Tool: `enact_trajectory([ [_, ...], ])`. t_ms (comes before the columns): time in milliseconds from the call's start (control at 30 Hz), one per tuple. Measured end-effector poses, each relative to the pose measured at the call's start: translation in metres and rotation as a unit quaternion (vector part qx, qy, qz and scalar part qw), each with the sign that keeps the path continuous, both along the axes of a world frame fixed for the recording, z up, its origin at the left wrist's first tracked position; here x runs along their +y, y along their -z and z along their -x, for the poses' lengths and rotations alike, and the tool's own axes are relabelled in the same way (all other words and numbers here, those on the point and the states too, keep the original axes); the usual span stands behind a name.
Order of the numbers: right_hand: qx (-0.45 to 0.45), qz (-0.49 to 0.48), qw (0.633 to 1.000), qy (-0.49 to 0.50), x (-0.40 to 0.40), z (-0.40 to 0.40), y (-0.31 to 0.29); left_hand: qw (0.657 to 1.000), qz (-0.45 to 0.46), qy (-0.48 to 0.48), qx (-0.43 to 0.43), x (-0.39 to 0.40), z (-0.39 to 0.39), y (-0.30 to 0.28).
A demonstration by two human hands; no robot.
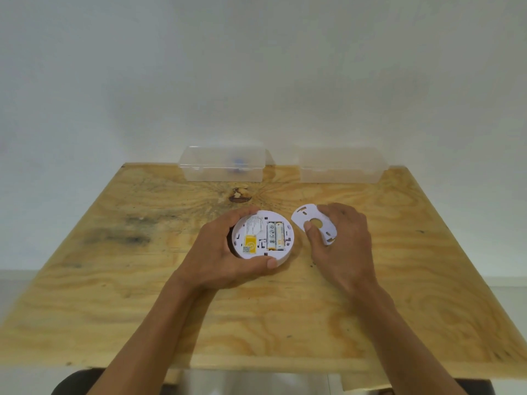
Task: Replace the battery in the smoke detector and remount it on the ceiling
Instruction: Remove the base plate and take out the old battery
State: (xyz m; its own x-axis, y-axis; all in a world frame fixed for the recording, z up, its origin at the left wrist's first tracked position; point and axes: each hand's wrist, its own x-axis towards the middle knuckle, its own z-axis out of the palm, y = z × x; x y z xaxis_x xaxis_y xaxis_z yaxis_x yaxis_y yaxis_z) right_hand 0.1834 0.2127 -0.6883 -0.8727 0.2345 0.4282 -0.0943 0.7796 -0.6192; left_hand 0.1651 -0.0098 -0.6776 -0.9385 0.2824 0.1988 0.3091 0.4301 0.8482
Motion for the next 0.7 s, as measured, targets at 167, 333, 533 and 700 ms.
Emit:
enact_trajectory([
  [167, 0.024, 0.001, 0.983, -0.181, -0.015, -0.011, -0.028, 1.0, -0.021, 0.003, 0.004, 0.002, -0.001, 0.001],
  [333, -0.07, -0.11, 0.959, -0.252, -0.024, -0.003, -0.04, 1.0, -0.021, 0.001, 0.014, 0.003, -0.003, 0.0],
  [533, -0.126, -0.252, 0.926, -0.252, -0.031, 0.0, -0.051, 1.0, -0.028, -0.002, 0.002, 0.002, 0.0, 0.002],
  [700, -0.101, -0.272, 0.92, -0.265, -0.032, -0.007, -0.042, 1.0, -0.026, -0.006, 0.005, 0.002, 0.0, 0.002],
])
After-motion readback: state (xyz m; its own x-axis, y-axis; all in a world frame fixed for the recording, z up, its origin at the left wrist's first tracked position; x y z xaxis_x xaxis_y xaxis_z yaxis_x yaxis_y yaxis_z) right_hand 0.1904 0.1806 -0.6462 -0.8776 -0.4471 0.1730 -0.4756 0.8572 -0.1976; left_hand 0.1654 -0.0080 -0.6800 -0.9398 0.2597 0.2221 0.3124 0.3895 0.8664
